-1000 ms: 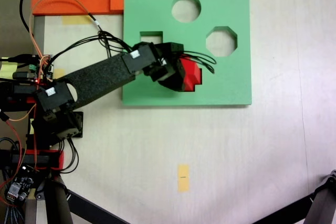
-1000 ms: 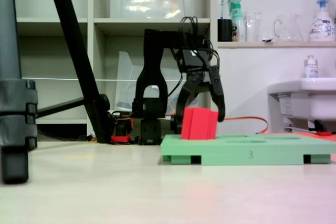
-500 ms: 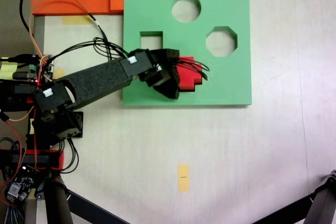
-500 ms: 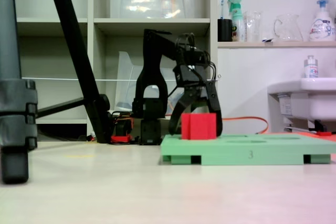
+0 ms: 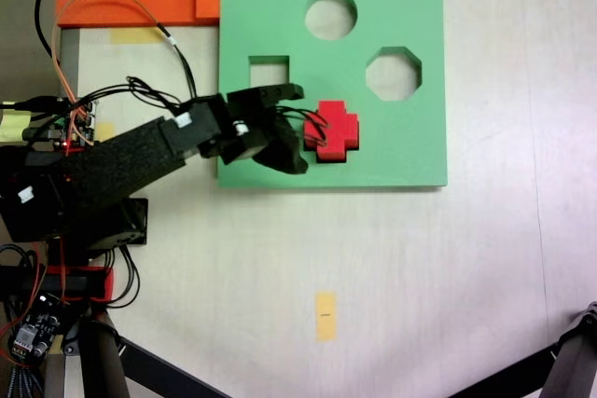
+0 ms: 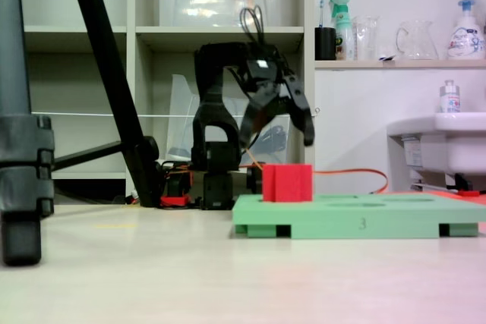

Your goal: Put the cross columnar block into the corresponding hole

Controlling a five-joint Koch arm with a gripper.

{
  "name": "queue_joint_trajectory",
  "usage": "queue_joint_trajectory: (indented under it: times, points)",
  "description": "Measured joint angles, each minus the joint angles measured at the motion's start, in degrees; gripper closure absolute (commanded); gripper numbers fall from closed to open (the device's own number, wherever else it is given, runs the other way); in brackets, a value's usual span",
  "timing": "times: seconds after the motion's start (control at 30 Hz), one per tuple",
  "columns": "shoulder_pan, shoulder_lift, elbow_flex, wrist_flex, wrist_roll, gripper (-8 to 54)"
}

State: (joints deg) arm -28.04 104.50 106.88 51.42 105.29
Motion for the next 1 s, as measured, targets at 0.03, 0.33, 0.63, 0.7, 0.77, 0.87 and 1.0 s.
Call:
queue_joint_trajectory:
  times: [0.03, 0.33, 0.63, 0.7, 0.77, 0.87, 1.0]
  points:
    - [0.88, 4.04, 0.44, 1.58, -8.44, -5.5]
    - [15.91, 24.26, 24.52, -10.63, -80.86, 1.4]
    - [27.77, 24.26, 49.66, -46.41, -94.83, 1.4]
    - [28.21, 24.26, 56.16, -50.19, -95.54, 1.5]
    - [28.04, 24.26, 63.46, -56.43, -96.42, 1.5]
    - [28.04, 24.26, 66.53, -60.12, -96.50, 1.6]
    - [28.04, 24.26, 68.47, -60.64, -97.29, 1.6]
